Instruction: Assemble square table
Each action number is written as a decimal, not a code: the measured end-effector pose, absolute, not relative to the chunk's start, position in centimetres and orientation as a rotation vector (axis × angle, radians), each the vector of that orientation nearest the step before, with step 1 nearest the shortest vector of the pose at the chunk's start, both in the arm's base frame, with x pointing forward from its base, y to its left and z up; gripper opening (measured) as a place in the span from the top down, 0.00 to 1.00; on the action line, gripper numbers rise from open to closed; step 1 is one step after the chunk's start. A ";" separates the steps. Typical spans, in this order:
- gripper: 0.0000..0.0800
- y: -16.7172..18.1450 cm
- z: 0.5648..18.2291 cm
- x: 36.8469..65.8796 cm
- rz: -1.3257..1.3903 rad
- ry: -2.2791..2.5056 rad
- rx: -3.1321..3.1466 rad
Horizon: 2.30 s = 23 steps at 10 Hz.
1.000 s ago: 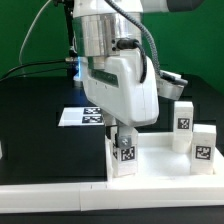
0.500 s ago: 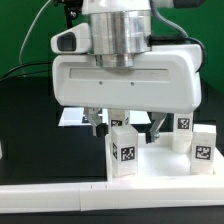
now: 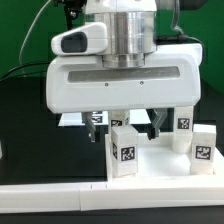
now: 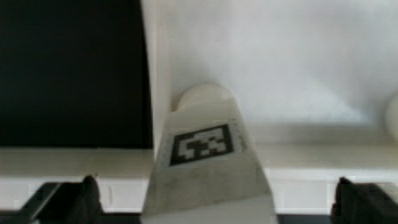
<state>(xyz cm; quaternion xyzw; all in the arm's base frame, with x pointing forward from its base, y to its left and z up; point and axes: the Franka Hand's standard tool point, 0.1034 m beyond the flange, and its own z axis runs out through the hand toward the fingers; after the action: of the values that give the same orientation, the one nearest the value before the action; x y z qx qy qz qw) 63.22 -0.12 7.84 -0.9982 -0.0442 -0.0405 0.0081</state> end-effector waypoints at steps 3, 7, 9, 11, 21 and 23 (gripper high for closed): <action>0.42 -0.2 7.8 63.2 -0.124 0.091 -3.115; 0.64 -0.1 7.8 63.2 -0.119 0.548 -3.057; 0.64 0.0 7.8 63.3 -0.116 0.941 -2.952; 0.64 0.1 7.7 63.1 -0.152 1.433 -2.707; 0.23 -0.1 7.4 62.7 -0.115 1.309 -2.694; 0.19 -0.2 7.4 62.7 -0.128 1.200 -2.751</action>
Offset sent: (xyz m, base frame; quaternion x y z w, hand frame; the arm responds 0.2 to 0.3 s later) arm 0.0000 0.0000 0.0000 0.0000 0.0000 0.1938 0.9810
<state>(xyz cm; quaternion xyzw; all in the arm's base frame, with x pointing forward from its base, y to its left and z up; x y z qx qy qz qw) 62.73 -0.18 7.37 -0.9136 0.3984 -0.0426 0.0689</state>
